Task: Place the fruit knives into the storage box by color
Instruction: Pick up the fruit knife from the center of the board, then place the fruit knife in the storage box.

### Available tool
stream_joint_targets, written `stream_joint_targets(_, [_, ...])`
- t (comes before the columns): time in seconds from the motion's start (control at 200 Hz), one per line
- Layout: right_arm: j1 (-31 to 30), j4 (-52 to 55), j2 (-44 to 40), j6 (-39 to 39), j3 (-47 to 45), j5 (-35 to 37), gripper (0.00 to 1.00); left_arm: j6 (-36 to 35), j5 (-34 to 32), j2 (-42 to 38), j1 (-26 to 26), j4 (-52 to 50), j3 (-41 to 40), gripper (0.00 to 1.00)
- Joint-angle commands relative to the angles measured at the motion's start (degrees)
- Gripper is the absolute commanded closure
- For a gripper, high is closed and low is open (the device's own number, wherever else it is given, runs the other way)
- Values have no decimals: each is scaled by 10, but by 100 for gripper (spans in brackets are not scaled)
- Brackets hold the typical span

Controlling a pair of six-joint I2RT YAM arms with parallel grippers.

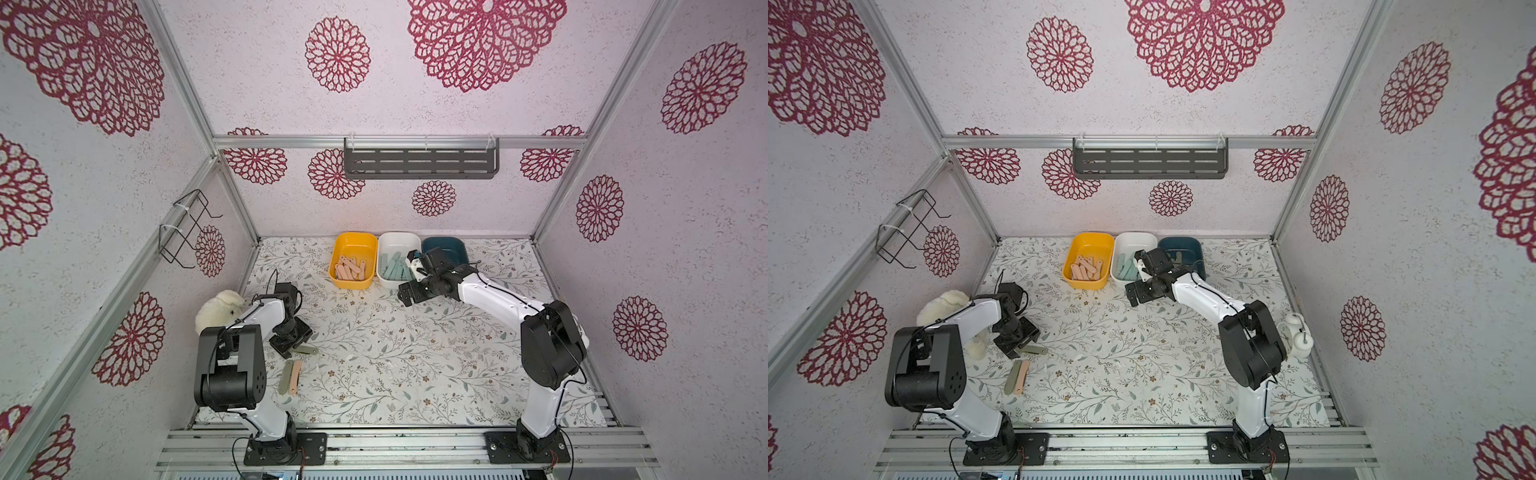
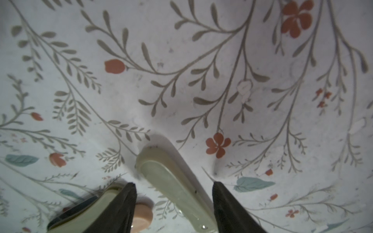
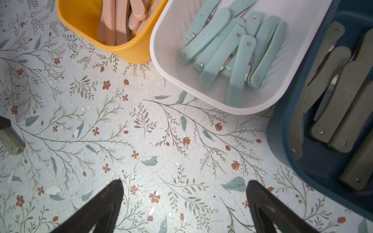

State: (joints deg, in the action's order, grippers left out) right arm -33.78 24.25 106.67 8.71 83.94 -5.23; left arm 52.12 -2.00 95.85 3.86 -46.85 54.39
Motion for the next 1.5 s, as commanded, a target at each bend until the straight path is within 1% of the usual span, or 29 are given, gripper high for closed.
stream_joint_targets(0.0, [2, -1, -21, 7, -1, -10, 1, -3, 7, 28, 6, 27, 6, 49])
stream_joint_targets(0.07, [3, 3, -25, 7, -1, -4, 1, -5, 12, 38, 6, 35, 10, 59])
stream_joint_targets(0.165, [5, 5, -31, 6, -2, 2, 1, -7, 17, 42, 6, 40, 10, 67])
stream_joint_targets(0.405, [13, 14, -42, 9, -4, 19, 1, -15, 41, 20, -4, 44, 3, 79])
stream_joint_targets(0.465, [20, 13, -49, 14, -7, 29, 1, -20, 50, 8, -14, 43, 8, 84])
stream_joint_targets(0.57, [39, 0, -72, 32, -25, 35, 1, -29, 59, -20, -40, 32, 33, 90])
stream_joint_targets(0.68, [62, -28, -106, 55, -66, 41, 1, -34, 62, -31, -84, 18, 83, 91])
stream_joint_targets(0.801, [93, -63, -157, 81, -136, 56, 1, -42, 74, -10, -143, 18, 164, 92])
stream_joint_targets(0.876, [117, -92, -197, 99, -188, 49, 1, -52, 99, 25, -177, 36, 222, 92])
stream_joint_targets(0.906, [125, -100, -211, 105, -205, 47, 1, -59, 110, 43, -189, 36, 257, 92])
stream_joint_targets(0.936, [132, -106, -226, 109, -223, 47, 1, -69, 116, 70, -203, 32, 290, 92])
stream_joint_targets(1.031, [156, -121, -262, 119, -271, 42, 1, -92, 126, 156, -243, 11, 432, 94])
stream_joint_targets(1.046, [160, -124, -268, 121, -278, 41, 1, -93, 127, 160, -249, 10, 452, 94])
stream_joint_targets(1.066, [164, -128, -275, 123, -288, 41, 1, -96, 129, 196, -257, 11, 480, 94])
stream_joint_targets(1.111, [175, -134, -290, 129, -306, 36, 1, -98, 124, 236, -273, 16, 541, 94])
stream_joint_targets(1.301, [209, -162, -346, 149, -374, 22, 1, -104, 117, 403, -322, 45, 784, 94])
stream_joint_targets(1.381, [218, -169, -366, 154, -399, 16, 1, -97, 120, 454, -334, 90, 840, 94])
stream_joint_targets(1.496, [225, -172, -381, 158, -424, 4, 1, -83, 122, 499, -350, 174, 875, 92])
